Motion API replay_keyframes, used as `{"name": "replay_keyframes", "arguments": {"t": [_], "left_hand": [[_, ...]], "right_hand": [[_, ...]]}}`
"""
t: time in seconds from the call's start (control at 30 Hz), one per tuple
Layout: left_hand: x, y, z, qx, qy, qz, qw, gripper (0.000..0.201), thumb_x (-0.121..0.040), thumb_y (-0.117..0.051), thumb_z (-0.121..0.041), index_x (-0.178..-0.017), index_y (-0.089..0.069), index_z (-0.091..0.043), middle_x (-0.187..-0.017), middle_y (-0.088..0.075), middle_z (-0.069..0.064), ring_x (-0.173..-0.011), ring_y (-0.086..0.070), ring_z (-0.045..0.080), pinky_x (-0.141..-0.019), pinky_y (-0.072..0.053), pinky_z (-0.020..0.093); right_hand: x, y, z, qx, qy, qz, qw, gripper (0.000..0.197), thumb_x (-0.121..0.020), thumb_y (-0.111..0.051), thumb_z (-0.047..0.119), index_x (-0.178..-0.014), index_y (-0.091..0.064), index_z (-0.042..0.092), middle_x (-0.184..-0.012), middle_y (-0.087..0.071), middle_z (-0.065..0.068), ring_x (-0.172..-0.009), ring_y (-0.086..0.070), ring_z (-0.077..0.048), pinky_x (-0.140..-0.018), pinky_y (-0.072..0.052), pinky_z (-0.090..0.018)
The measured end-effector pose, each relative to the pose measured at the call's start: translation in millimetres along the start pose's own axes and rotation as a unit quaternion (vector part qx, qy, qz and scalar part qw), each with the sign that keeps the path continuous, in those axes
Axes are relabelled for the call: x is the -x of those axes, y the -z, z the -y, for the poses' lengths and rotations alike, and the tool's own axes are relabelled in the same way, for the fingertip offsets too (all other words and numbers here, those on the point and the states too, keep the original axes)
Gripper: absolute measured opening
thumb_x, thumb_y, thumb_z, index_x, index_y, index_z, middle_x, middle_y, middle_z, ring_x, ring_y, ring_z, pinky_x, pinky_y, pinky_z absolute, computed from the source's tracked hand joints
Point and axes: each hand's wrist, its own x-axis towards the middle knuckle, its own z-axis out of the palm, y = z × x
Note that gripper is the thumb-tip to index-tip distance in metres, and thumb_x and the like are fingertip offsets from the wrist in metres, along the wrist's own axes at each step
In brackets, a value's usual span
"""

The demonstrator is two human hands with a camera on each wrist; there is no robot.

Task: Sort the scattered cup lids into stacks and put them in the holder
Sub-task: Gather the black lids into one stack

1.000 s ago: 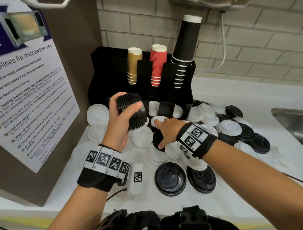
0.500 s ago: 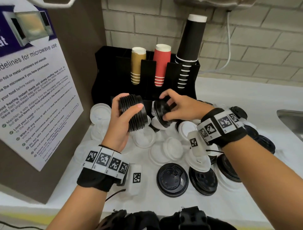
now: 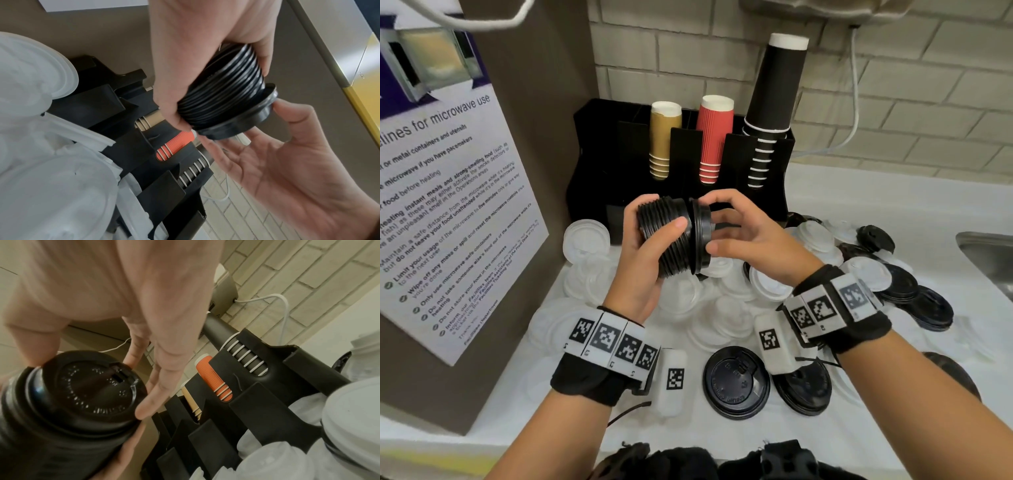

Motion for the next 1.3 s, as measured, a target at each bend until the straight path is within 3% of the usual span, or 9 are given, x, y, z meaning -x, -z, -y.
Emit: {"name": "replay_keyframes", "arguments": {"t": [0.13, 0.6, 0.73, 0.8, 0.87, 0.97, 1.07, 1.17, 1.3], "left_hand": [[0.1, 2.1, 0.9, -0.018, 0.020, 0.045, 0.999, 0.052, -0.073, -0.073, -0.025, -0.120, -0.052, -0.031, -0.115, -0.060, 0.003, -0.101, -0.065, 0.023, -0.069, -0.058, 0.038], [-1.6, 6.1, -0.5, -0.011, 0.025, 0.058, 0.998, 0.056, -0.069, -0.076, -0.025, -0.119, -0.053, -0.033, -0.112, -0.064, -0.001, -0.099, -0.068, 0.020, -0.071, -0.059, 0.040], [-5.2, 10.6, -0.3, -0.018, 0.025, 0.004, 1.000, 0.051, -0.071, -0.074, -0.017, -0.116, -0.054, -0.032, -0.110, -0.063, 0.001, -0.097, -0.068, 0.020, -0.068, -0.058, 0.038], [-8.5, 15.6, -1.5, -0.028, 0.011, -0.046, 0.999, 0.053, -0.072, -0.078, -0.014, -0.115, -0.051, -0.030, -0.111, -0.060, 0.000, -0.102, -0.064, 0.022, -0.069, -0.056, 0.038], [-12.0, 21.8, -3.9, -0.026, -0.003, -0.084, 0.996, 0.053, -0.073, -0.079, -0.013, -0.114, -0.049, -0.029, -0.111, -0.058, -0.002, -0.105, -0.061, 0.022, -0.071, -0.055, 0.039], [-13.9, 28.7, -7.8, -0.026, -0.012, -0.104, 0.994, 0.053, -0.068, -0.076, -0.019, -0.112, -0.048, -0.029, -0.108, -0.057, -0.005, -0.101, -0.061, 0.018, -0.071, -0.056, 0.039], [-12.9, 31.3, -8.5, -0.029, -0.011, -0.103, 0.994, 0.053, -0.068, -0.076, -0.021, -0.112, -0.049, -0.030, -0.107, -0.058, -0.006, -0.099, -0.062, 0.016, -0.072, -0.056, 0.038], [-11.0, 31.4, -8.1, -0.031, -0.005, -0.095, 0.995, 0.053, -0.068, -0.076, -0.022, -0.113, -0.049, -0.030, -0.109, -0.057, -0.005, -0.101, -0.061, 0.017, -0.072, -0.056, 0.037], [-9.3, 30.1, -8.7, -0.034, -0.002, -0.087, 0.996, 0.053, -0.069, -0.075, -0.022, -0.114, -0.049, -0.030, -0.111, -0.056, -0.004, -0.102, -0.061, 0.017, -0.072, -0.056, 0.037]], "right_hand": [[-1.3, -1.3, 2.3, -0.009, -0.003, 0.000, 1.000, 0.053, -0.080, -0.066, 0.012, -0.129, -0.049, 0.021, -0.116, -0.061, -0.010, -0.092, -0.067, -0.013, -0.079, -0.053, -0.027], [-4.5, -2.2, 3.9, 0.034, 0.027, 0.016, 0.999, 0.057, -0.080, -0.072, 0.013, -0.132, -0.050, 0.023, -0.122, -0.061, -0.011, -0.109, -0.063, -0.024, -0.097, -0.051, -0.042], [-5.1, -6.0, 2.8, 0.135, 0.000, 0.038, 0.990, 0.067, -0.086, -0.070, 0.018, -0.144, -0.037, 0.022, -0.134, -0.054, -0.002, -0.124, -0.052, -0.009, -0.102, -0.046, -0.025], [-2.0, -9.9, 2.2, 0.293, 0.016, 0.058, 0.954, 0.065, -0.083, -0.074, 0.027, -0.139, -0.042, 0.018, -0.130, -0.051, 0.002, -0.120, -0.049, -0.007, -0.098, -0.046, -0.023], [4.4, -15.9, 0.9, 0.416, 0.032, 0.156, 0.895, 0.057, -0.078, -0.078, 0.034, -0.127, -0.053, 0.019, -0.119, -0.051, 0.004, -0.112, -0.048, -0.012, -0.096, -0.043, -0.030], [16.1, -31.6, -4.5, 0.520, -0.036, 0.361, 0.774, 0.072, -0.067, -0.081, 0.049, -0.129, -0.051, 0.031, -0.124, -0.048, 0.003, -0.117, -0.037, -0.018, -0.101, -0.035, -0.037], [29.1, -44.5, -11.4, 0.602, -0.042, 0.445, 0.662, 0.087, -0.060, -0.084, 0.052, -0.133, -0.041, 0.034, -0.126, -0.042, 0.000, -0.115, -0.033, -0.021, -0.095, -0.033, -0.038], [37.3, -52.5, -19.5, 0.645, -0.017, 0.452, 0.616, 0.087, -0.061, -0.085, 0.044, -0.133, -0.039, 0.027, -0.126, -0.042, -0.003, -0.115, -0.036, -0.023, -0.086, -0.030, -0.034], [41.8, -55.9, -27.2, 0.661, 0.004, 0.435, 0.611, 0.080, -0.068, -0.081, 0.035, -0.133, -0.038, 0.021, -0.124, -0.044, -0.005, -0.113, -0.041, -0.024, -0.077, -0.028, -0.032]]}}
